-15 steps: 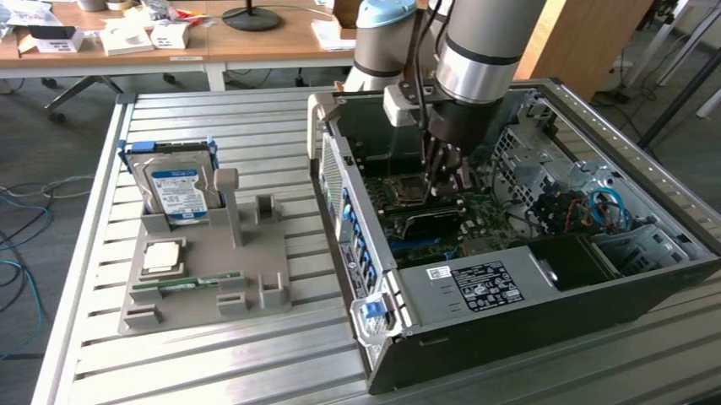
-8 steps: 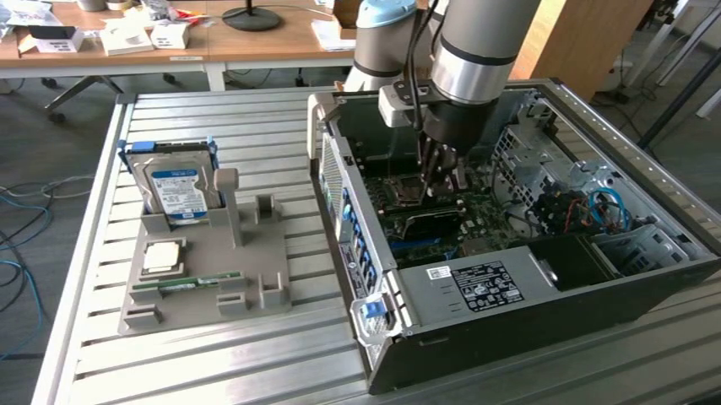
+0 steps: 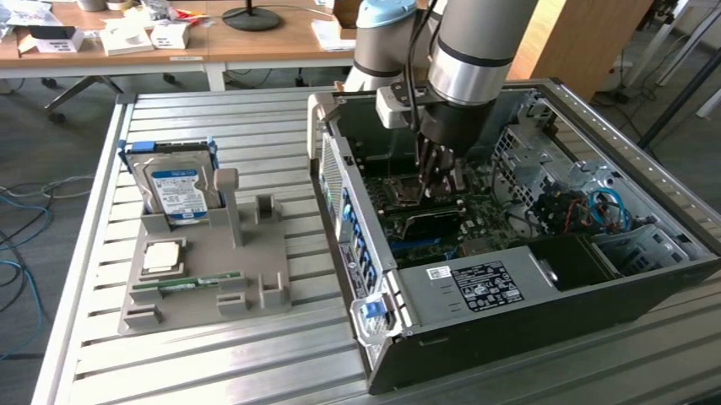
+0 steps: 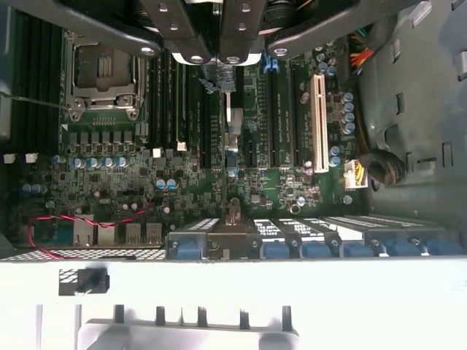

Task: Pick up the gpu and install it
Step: 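Press down on the gpu until it lock into place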

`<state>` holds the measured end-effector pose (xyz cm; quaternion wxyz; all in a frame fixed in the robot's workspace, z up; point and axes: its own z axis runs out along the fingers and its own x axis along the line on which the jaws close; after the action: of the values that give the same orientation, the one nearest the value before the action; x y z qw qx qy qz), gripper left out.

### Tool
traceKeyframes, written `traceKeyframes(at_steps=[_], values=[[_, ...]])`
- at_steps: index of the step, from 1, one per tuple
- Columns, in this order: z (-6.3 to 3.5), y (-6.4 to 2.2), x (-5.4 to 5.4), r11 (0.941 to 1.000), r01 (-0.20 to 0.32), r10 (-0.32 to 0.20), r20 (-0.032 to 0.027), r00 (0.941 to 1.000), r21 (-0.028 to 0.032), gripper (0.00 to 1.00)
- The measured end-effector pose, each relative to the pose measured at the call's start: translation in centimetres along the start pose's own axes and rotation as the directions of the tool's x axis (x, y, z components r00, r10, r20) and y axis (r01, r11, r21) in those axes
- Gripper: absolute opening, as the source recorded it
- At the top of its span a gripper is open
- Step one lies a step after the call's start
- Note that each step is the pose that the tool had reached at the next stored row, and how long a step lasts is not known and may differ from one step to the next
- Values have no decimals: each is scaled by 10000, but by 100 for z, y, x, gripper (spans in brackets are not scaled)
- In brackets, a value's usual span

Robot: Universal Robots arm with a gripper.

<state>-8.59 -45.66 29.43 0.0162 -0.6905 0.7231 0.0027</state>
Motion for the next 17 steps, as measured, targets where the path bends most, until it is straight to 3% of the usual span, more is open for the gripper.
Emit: traceKeyframes(at_steps=[10, 17], values=[[27, 5, 1, 10000, 0, 0, -3, 10000, -1, 11], [33, 60, 3, 10000, 1, -1, -5, 10000, 0, 11]])
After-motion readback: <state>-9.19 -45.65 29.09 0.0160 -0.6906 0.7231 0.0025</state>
